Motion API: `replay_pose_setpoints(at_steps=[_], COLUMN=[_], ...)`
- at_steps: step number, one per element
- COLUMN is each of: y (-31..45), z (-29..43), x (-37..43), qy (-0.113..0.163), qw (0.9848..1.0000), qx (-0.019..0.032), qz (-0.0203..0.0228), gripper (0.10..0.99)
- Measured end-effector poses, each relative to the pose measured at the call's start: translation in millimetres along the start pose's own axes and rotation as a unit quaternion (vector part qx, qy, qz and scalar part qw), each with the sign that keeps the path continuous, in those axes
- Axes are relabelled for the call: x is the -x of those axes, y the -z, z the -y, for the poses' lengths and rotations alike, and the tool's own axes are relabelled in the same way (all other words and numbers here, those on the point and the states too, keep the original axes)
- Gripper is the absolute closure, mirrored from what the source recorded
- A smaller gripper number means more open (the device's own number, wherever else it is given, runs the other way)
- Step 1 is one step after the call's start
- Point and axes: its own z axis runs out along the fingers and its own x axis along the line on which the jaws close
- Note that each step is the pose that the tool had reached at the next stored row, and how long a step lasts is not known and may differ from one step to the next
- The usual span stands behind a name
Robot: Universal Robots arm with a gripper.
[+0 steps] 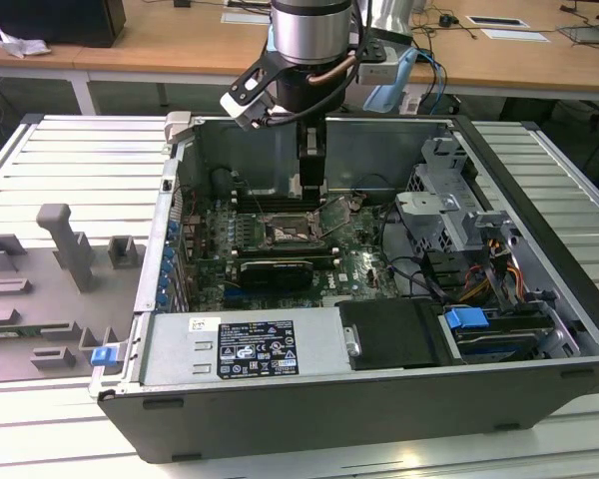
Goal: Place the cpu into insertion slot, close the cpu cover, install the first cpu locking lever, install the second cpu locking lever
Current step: 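Place the cpu into insertion slot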
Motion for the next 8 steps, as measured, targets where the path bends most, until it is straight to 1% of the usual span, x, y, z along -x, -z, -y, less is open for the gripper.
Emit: replay_pose_setpoints(at_steps=[8], y=[-1.7], z=[2.2], x=[0.2], qy=[0.0], qw=[1.0], qx=[0.0], qz=[-0.0001], gripper=[0.549])
